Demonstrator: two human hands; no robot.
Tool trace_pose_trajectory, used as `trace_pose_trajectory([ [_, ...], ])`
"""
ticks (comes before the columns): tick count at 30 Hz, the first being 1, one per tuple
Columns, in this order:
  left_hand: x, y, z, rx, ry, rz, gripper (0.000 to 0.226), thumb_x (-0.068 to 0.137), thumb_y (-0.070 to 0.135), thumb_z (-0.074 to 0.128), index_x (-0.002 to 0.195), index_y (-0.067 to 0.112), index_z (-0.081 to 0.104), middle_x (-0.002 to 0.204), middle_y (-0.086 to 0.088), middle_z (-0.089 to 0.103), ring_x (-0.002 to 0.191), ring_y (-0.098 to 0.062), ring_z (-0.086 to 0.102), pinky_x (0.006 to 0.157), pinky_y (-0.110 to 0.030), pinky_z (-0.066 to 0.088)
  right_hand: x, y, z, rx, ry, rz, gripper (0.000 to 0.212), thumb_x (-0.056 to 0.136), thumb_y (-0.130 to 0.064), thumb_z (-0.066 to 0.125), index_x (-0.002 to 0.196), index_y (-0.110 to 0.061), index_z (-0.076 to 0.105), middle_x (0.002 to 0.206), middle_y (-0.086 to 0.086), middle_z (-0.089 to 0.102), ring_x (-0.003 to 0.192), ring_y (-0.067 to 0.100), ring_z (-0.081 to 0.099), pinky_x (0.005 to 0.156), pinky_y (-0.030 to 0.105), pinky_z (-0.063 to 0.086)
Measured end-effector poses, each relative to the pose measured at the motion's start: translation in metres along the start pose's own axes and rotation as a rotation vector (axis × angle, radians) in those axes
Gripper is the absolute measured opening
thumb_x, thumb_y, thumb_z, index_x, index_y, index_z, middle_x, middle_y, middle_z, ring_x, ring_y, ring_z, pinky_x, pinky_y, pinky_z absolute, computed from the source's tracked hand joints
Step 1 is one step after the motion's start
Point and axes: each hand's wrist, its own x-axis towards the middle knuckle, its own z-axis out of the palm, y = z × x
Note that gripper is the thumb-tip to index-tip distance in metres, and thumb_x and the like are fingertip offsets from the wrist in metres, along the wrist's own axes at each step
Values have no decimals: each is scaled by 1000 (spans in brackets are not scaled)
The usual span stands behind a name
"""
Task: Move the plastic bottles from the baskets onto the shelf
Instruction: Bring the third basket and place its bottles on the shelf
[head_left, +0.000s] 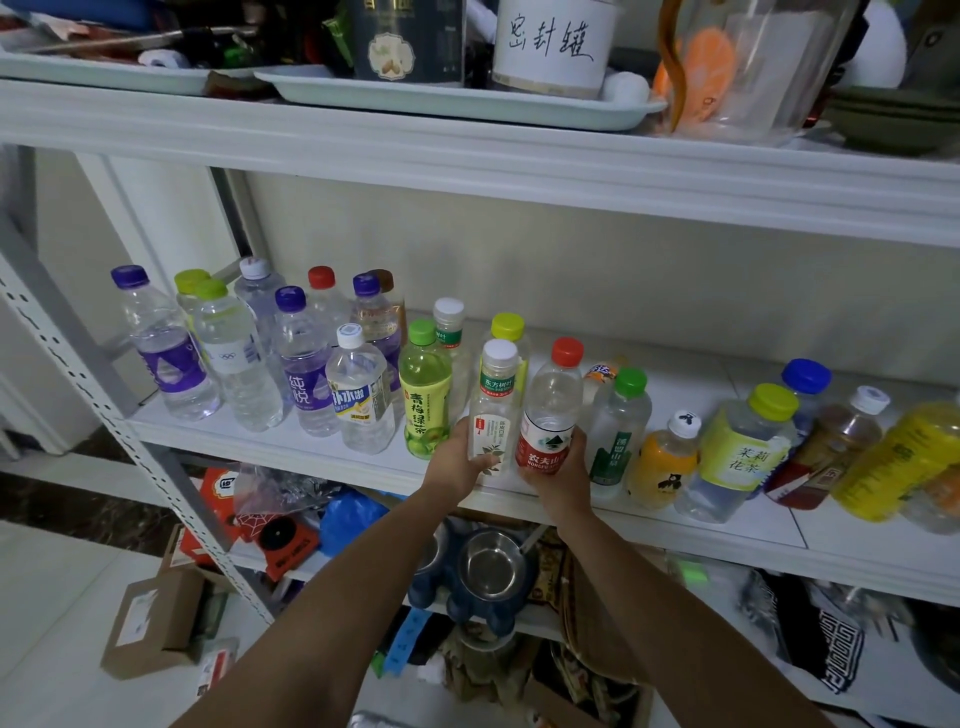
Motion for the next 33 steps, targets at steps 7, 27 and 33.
trace_pose_trajectory([
  [7, -17, 1, -5, 62, -3, -24, 62, 85, 19, 71, 137, 8, 38, 134, -10, 56, 123, -29, 54, 100, -38, 44, -13, 3, -12, -219, -107, -1, 97, 73, 1, 75, 148, -18, 17, 146, 7, 40, 136, 25, 38, 107, 36, 35],
  [27, -30, 86, -90, 439, 336, 572, 60, 99, 49, 34, 144, 9, 40, 150, -12, 39, 137, -28, 37, 108, -40, 31, -19, -129, -139, -72, 236, 89, 21, 94, -9, 56, 111, 2, 61, 91, 13, 61, 63, 14, 52, 54, 18, 47],
  [33, 8, 117, -97, 687, 228, 559, 64, 100, 53, 27, 153, 18, 20, 162, -3, 9, 149, -20, 6, 119, -39, 8, 22, -138, -134, -89, 244, 96, 22, 94, -10, 55, 114, -2, 59, 105, 15, 55, 83, 20, 52, 75, 31, 48],
])
